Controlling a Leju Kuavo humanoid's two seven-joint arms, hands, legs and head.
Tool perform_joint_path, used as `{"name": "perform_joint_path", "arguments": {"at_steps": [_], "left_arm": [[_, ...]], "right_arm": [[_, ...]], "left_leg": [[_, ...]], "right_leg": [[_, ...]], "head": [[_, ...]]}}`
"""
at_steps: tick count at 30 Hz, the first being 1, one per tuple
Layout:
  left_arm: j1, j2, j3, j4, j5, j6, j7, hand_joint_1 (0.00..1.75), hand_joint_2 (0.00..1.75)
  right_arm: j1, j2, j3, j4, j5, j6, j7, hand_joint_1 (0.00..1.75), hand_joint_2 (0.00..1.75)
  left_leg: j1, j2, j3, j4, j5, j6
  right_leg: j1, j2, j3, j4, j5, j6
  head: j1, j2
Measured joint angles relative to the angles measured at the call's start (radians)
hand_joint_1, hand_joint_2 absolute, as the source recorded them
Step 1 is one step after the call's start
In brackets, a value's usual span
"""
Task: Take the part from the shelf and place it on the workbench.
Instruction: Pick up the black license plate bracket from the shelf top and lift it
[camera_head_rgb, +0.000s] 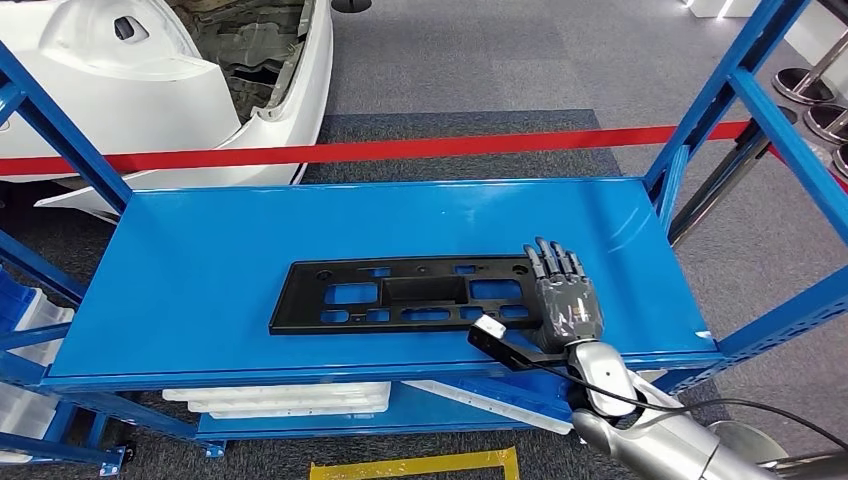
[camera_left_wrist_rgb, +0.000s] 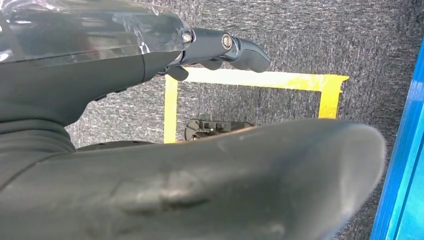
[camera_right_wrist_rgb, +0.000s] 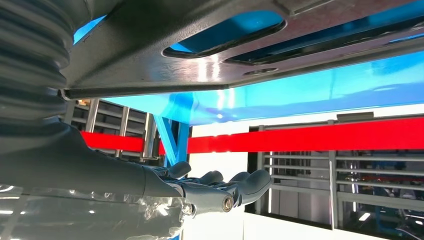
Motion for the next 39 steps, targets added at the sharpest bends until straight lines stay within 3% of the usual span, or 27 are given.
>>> {"name": "perform_joint_path", "arguments": {"at_steps": [21, 34, 35, 38, 39], "left_arm": [[0.0, 0.0, 0.0, -0.007, 0.0, 0.006, 0.003, 0.0, 0.0], [0.0, 0.0, 0.0, -0.009, 0.007, 0.018, 0.004, 0.0, 0.0], [0.0, 0.0, 0.0, -0.009, 0.009, 0.02, 0.004, 0.0, 0.0], [0.0, 0.0, 0.0, -0.011, 0.012, 0.024, 0.004, 0.0, 0.0], [0.0, 0.001, 0.0, -0.012, 0.013, 0.024, 0.004, 0.0, 0.0]], "right_arm": [[-0.012, 0.0, -0.004, 0.024, -0.023, -0.007, -0.016, 0.0, 1.75], [-0.115, 0.02, 0.036, 0.102, -0.037, -0.007, -0.065, 0.0, 1.75], [-0.122, 0.021, 0.041, 0.107, -0.038, -0.007, -0.066, 0.16, 1.75], [-0.136, 0.025, 0.053, 0.118, -0.04, -0.007, -0.069, 1.43, 1.75], [-0.14, 0.027, 0.057, 0.121, -0.04, -0.007, -0.07, 1.71, 1.75]], "left_leg": [[0.0, 0.0, 0.0, 0.0, 0.0, 0.0], [0.0, 0.0, 0.0, 0.0, 0.0, 0.0], [0.0, 0.0, 0.0, 0.0, 0.0, 0.0], [0.0, 0.0, 0.0, 0.0, 0.0, 0.0], [0.0, 0.0, 0.0, 0.0, 0.0, 0.0]], "right_leg": [[0.0, 0.0, 0.001, 0.0, 0.0, 0.0], [0.0, 0.0, 0.001, 0.0, 0.0, 0.0], [0.0, 0.0, 0.001, 0.0, 0.0, 0.0], [0.0, 0.0, 0.001, 0.0, 0.0, 0.0], [0.0, 0.0, 0.001, 0.0, 0.0, 0.0]], "head": [[0.0, 0.0], [0.0, 0.0], [0.0, 0.0], [0.0, 0.0], [0.0, 0.0]]}}
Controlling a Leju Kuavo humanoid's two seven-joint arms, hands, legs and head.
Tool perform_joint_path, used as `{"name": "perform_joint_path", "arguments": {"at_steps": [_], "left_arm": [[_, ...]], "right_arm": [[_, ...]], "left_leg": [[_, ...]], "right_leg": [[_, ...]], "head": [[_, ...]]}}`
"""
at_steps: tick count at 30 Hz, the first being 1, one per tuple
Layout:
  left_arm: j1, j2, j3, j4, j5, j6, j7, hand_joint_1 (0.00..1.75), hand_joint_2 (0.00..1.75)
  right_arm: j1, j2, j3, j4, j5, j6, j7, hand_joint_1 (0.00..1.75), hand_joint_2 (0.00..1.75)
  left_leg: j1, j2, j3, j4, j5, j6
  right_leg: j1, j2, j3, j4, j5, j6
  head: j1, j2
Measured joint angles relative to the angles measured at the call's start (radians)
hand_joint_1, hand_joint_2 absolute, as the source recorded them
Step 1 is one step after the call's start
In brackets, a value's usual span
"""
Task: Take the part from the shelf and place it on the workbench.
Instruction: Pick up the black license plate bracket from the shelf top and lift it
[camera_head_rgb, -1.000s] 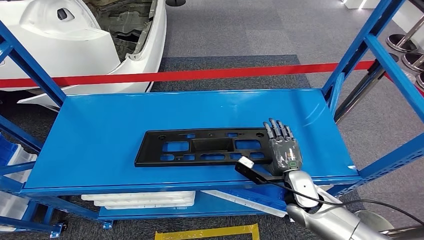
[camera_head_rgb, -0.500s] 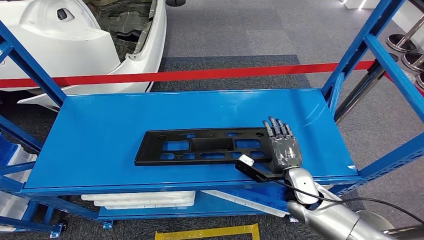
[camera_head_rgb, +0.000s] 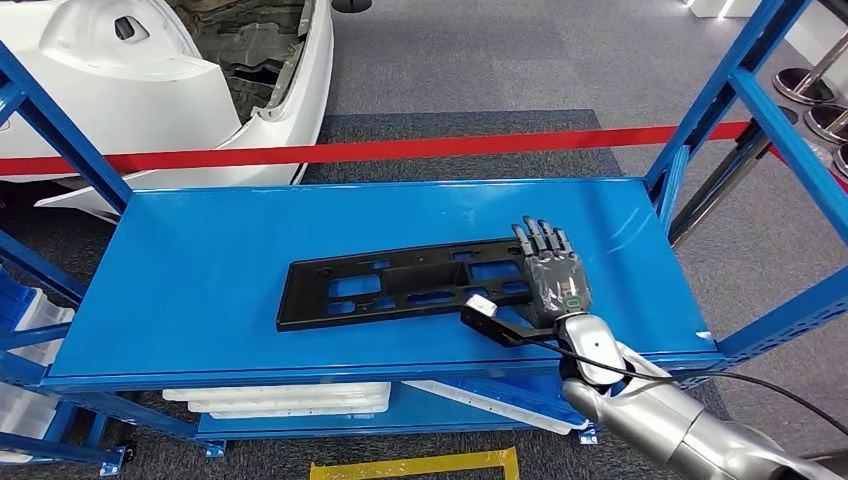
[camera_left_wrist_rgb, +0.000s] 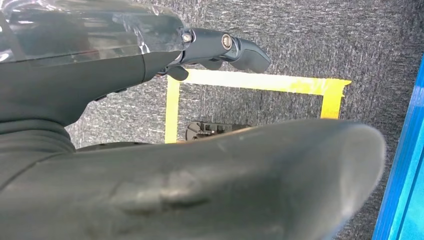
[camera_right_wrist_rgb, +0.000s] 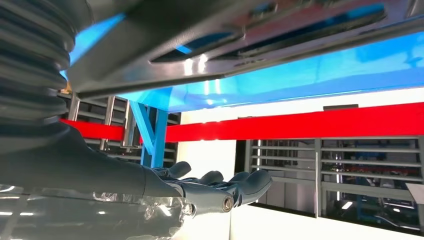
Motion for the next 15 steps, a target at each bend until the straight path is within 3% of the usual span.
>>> {"name": "perform_joint_path", "arguments": {"at_steps": [15], "left_arm": [[0.004, 0.0, 0.0, -0.003, 0.018, 0.0, -0.004, 0.0, 0.0]], "right_arm": [[-0.04, 0.014, 0.039, 0.035, -0.042, -0.015, -0.011, 1.75, 1.75]], "left_leg": [[0.0, 0.0, 0.001, 0.0, 0.0, 0.0]], "right_leg": [[0.0, 0.0, 0.0, 0.0, 0.0, 0.0]], "head": [[0.0, 0.0]]}}
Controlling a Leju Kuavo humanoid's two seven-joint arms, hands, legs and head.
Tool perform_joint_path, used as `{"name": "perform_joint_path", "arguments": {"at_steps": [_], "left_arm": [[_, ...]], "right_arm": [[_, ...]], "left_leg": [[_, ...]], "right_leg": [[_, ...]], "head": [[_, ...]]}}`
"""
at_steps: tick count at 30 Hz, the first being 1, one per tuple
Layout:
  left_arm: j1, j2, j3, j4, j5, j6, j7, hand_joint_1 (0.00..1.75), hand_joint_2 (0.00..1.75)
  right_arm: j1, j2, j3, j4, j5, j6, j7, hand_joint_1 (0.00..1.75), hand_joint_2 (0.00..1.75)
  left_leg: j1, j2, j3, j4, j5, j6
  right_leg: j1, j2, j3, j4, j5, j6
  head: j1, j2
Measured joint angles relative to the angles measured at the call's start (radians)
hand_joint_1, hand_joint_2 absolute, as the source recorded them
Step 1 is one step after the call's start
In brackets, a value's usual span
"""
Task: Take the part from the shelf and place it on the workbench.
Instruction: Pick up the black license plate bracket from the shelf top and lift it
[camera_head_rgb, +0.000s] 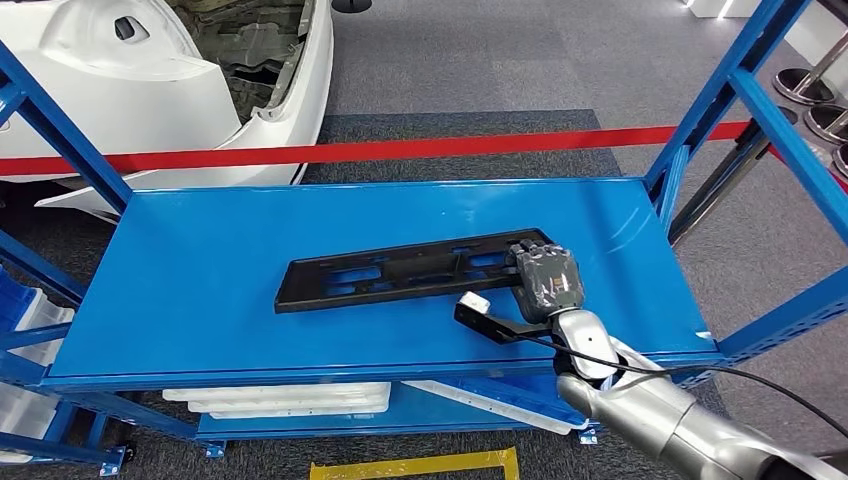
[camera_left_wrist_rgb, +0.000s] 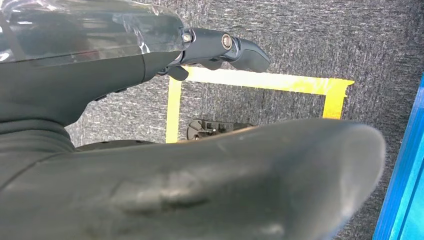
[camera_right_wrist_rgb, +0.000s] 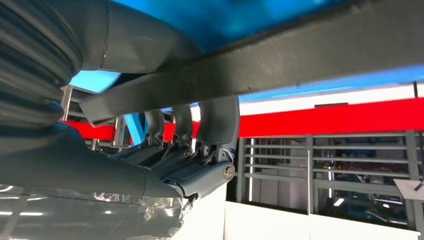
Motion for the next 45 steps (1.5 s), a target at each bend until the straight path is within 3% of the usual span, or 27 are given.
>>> {"name": "perform_joint_path", "arguments": {"at_steps": [18, 32, 41, 45], "left_arm": [[0.001, 0.002, 0.0, 0.0, 0.001, -0.001, -0.003, 0.0, 0.0], [0.0, 0.002, 0.0, 0.0, 0.0, 0.0, -0.005, 0.0, 0.0], [-0.001, 0.002, 0.0, 0.0, 0.0, 0.0, -0.006, 0.0, 0.0], [-0.001, 0.002, 0.0, 0.0, -0.001, 0.001, -0.007, 0.0, 0.0]], "right_arm": [[0.012, -0.012, 0.004, -0.02, 0.037, -0.038, 0.054, 1.75, 1.75], [0.129, -0.04, -0.113, -0.255, 0.351, -0.107, 0.122, 1.75, 1.75], [0.153, -0.045, -0.149, -0.361, 0.388, -0.104, 0.125, 1.75, 1.75], [0.161, -0.045, -0.152, -0.399, 0.466, -0.105, 0.125, 1.75, 1.75]], "left_leg": [[0.0, 0.0, 0.003, 0.0, 0.0, 0.0], [0.0, 0.0, 0.003, 0.0, 0.0, 0.0], [0.0, 0.0, 0.003, 0.0, 0.0, 0.0], [0.0, 0.0, 0.003, 0.0, 0.0, 0.0]], "right_leg": [[0.0, 0.0, 0.003, 0.0, 0.0, 0.0], [0.0, 0.0, 0.002, 0.0, 0.0, 0.0], [0.0, 0.0, 0.003, 0.0, 0.0, 0.0], [0.0, 0.0, 0.003, 0.0, 0.0, 0.0]], "head": [[0.0, 0.0], [0.0, 0.0], [0.0, 0.0], [0.0, 0.0]]}}
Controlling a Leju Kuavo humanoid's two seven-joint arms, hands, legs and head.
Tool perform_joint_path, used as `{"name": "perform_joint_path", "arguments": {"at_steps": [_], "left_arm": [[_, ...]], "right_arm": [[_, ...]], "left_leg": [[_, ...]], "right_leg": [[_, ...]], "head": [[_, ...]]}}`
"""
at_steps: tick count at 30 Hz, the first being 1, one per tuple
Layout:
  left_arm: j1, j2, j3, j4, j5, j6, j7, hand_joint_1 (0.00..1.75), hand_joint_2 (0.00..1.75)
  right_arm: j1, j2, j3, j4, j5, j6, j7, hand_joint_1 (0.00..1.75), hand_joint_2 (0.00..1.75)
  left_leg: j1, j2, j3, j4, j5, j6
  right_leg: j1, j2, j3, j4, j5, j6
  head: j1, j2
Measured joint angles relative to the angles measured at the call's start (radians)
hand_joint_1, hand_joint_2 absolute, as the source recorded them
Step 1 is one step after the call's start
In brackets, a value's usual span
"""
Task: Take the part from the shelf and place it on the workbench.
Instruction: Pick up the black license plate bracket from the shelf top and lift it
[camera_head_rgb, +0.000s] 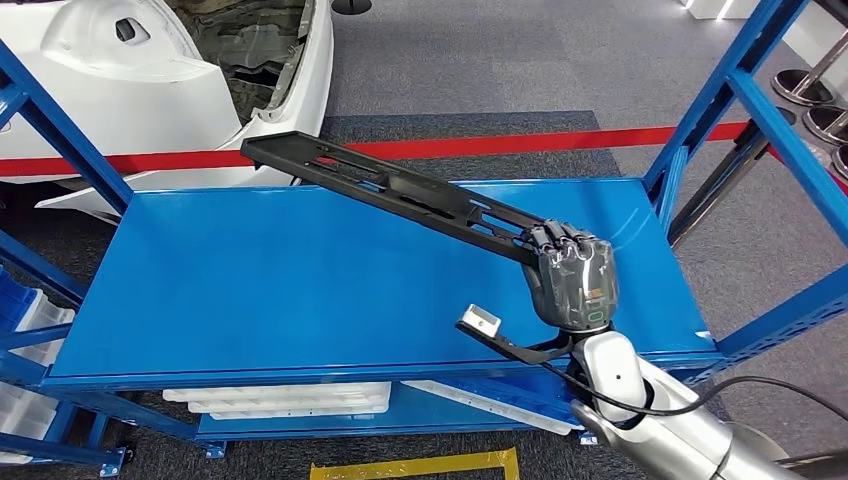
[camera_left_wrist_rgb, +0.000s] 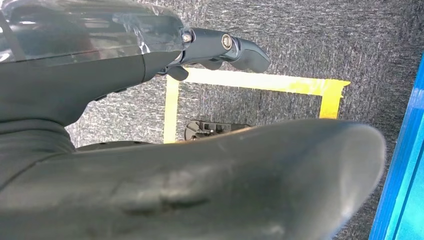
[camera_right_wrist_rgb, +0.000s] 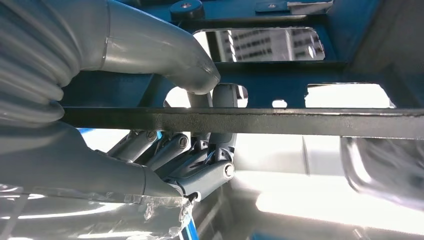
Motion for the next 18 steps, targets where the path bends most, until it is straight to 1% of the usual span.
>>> {"name": "perform_joint_path", "arguments": {"at_steps": [3, 8, 18], "left_arm": [[0.0, 0.0, 0.0, 0.0, -0.003, 0.004, 0.0, 0.0, 0.0], [0.0, 0.0, 0.0, 0.0, -0.008, 0.01, 0.0, 0.0, 0.0], [0.0, 0.0, 0.0, 0.0, -0.008, 0.012, 0.0, 0.0, 0.0]], "right_arm": [[0.019, 0.002, -0.003, -0.04, 0.052, -0.026, 0.007, 1.75, 1.75], [0.06, 0.018, -0.018, -0.112, 0.063, -0.127, 0.018, 1.75, 1.75], [0.091, 0.044, -0.04, -0.206, 0.058, -0.142, 0.018, 1.75, 1.75]], "left_leg": [[0.0, 0.0, 0.0, 0.0, 0.0, 0.0], [0.0, 0.0, 0.0, 0.0, 0.0, 0.0], [0.0, 0.0, 0.0, -0.001, 0.0, 0.0]], "right_leg": [[0.0, 0.0, 0.0, 0.0, 0.0, 0.0], [0.0, 0.0, 0.0, 0.0, 0.0, 0.0], [0.0, 0.0, 0.0, 0.0, 0.0, 0.0]], "head": [[0.0, 0.0], [0.0, 0.0], [0.0, 0.0]]}}
